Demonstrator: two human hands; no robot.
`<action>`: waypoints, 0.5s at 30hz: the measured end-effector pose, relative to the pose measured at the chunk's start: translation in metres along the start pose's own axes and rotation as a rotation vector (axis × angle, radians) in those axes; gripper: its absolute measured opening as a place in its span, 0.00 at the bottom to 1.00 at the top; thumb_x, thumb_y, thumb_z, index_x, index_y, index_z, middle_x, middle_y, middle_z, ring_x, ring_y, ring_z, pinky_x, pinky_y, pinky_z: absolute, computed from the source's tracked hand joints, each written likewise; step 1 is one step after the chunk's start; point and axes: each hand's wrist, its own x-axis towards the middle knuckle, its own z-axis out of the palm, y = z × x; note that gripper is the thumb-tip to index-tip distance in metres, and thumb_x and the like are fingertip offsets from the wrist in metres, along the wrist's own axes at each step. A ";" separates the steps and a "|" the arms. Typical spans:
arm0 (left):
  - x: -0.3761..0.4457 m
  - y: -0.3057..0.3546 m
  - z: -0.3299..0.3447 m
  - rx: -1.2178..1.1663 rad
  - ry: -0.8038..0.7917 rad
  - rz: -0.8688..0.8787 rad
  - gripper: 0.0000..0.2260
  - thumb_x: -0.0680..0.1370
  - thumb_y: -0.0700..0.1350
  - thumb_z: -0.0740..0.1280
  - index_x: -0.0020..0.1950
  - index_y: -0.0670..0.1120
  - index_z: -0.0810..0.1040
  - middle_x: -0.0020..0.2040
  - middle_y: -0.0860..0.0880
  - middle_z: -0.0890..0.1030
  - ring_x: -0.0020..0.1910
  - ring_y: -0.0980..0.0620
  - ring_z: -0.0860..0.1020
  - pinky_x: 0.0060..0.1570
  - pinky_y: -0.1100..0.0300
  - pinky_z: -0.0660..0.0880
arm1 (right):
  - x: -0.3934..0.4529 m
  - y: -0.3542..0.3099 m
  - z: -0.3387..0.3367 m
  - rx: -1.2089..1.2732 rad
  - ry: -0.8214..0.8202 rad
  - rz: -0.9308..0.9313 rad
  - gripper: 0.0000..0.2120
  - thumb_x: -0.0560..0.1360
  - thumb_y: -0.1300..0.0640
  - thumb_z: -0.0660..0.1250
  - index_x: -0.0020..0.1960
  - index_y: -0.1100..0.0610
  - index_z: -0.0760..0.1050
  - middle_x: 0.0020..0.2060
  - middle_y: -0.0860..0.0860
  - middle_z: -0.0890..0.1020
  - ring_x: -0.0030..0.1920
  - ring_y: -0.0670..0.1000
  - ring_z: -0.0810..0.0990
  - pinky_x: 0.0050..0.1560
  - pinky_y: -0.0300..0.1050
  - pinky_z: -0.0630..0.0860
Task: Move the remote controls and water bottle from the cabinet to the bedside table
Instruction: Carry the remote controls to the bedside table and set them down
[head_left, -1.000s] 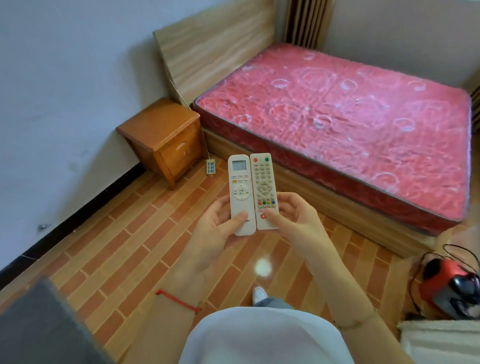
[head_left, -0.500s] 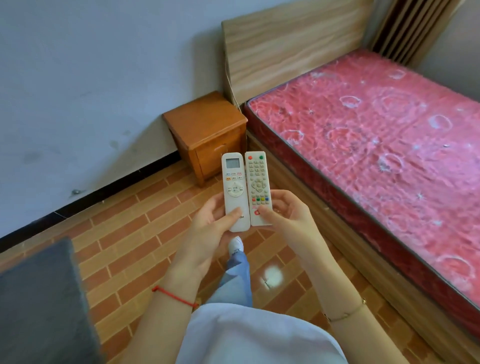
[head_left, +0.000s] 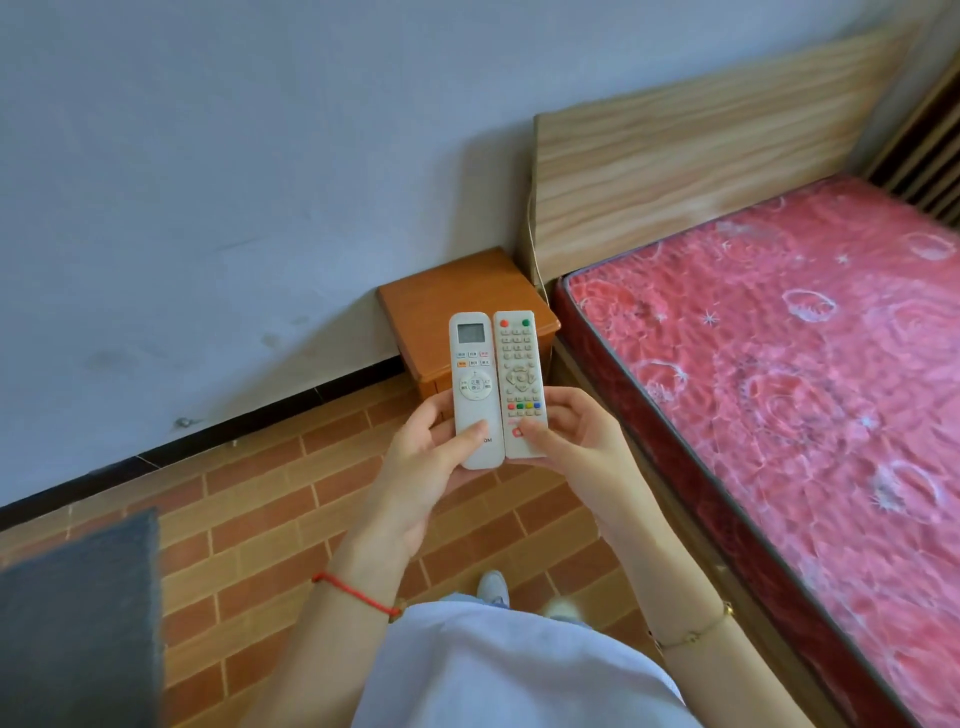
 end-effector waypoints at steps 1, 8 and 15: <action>0.014 0.007 0.000 0.006 0.004 -0.001 0.19 0.78 0.41 0.68 0.69 0.52 0.73 0.57 0.52 0.85 0.55 0.51 0.84 0.51 0.55 0.81 | 0.015 -0.004 -0.001 0.010 -0.004 0.007 0.13 0.76 0.60 0.69 0.59 0.57 0.74 0.52 0.51 0.85 0.51 0.50 0.85 0.50 0.54 0.82; 0.108 0.038 -0.001 0.001 0.072 -0.045 0.22 0.78 0.41 0.69 0.71 0.53 0.71 0.59 0.51 0.83 0.57 0.50 0.83 0.55 0.50 0.81 | 0.121 -0.022 0.001 0.033 -0.051 0.070 0.14 0.76 0.61 0.69 0.60 0.59 0.73 0.53 0.53 0.84 0.51 0.51 0.85 0.50 0.54 0.83; 0.213 0.062 -0.006 -0.050 0.199 -0.087 0.21 0.78 0.43 0.69 0.69 0.53 0.71 0.58 0.52 0.83 0.56 0.50 0.82 0.53 0.52 0.82 | 0.247 -0.028 0.008 -0.036 -0.127 0.104 0.16 0.75 0.60 0.70 0.61 0.57 0.72 0.55 0.52 0.83 0.52 0.50 0.84 0.50 0.54 0.83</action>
